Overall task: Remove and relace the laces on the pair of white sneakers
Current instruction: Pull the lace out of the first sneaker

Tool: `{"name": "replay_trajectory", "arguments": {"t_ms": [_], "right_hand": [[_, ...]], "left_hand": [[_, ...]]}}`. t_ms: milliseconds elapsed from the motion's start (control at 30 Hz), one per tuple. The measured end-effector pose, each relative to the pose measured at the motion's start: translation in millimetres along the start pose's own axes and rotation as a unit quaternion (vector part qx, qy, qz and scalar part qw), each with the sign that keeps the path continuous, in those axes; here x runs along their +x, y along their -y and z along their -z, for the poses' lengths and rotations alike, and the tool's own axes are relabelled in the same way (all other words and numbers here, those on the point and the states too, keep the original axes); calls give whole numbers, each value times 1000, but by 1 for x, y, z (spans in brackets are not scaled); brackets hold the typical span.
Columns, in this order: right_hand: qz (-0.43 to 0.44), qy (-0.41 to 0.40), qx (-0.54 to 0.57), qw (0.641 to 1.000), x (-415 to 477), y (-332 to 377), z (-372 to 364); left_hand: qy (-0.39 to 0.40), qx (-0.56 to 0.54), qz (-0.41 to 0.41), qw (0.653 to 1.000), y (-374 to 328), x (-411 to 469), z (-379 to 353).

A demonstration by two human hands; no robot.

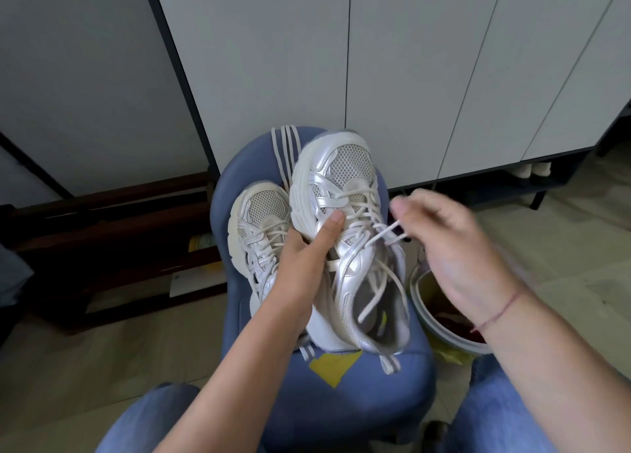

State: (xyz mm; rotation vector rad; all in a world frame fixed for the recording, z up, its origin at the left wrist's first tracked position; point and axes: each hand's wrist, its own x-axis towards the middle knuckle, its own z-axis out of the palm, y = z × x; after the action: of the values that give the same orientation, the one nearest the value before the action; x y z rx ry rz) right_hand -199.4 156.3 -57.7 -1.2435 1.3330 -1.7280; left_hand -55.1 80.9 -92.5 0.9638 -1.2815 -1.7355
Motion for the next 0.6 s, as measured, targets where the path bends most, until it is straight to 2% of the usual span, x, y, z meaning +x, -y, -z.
{"name": "replay_trajectory", "arguments": {"t_ms": [33, 67, 100, 167, 233, 367, 400, 433, 533, 600], "right_hand": [[-51, -34, 100, 993, 2, 1, 3], [-81, -52, 129, 987, 4, 2, 7], [-94, -50, 79, 991, 4, 2, 10], [-43, -1, -145, 988, 1, 0, 14], [33, 28, -303, 952, -3, -2, 11], [149, 24, -473, 868, -4, -7, 2], [156, 31, -473, 867, -4, -7, 0], [150, 43, -443, 883, -4, -7, 0], [52, 47, -212, 975, -1, -1, 5], [-4, -5, -54, 999, 1, -1, 10]], "left_hand": [[0, -4, 4, 1000, 0, 0, 1], [-2, -5, 6, 1000, 0, 0, 1], [-4, -5, 7, 1000, 0, 0, 1], [-10, 2, 9, 1000, 0, 0, 0], [-17, 22, 2, 1000, 1, 1, -2], [-23, 37, -15, 999, 2, 0, -3], [-21, 40, -15, 999, 1, 0, -4], [-17, 42, -16, 999, 1, 0, -4], [-7, 20, -9, 1000, -1, 0, -2], [-8, 13, -3, 1000, -2, 0, -1]]}}
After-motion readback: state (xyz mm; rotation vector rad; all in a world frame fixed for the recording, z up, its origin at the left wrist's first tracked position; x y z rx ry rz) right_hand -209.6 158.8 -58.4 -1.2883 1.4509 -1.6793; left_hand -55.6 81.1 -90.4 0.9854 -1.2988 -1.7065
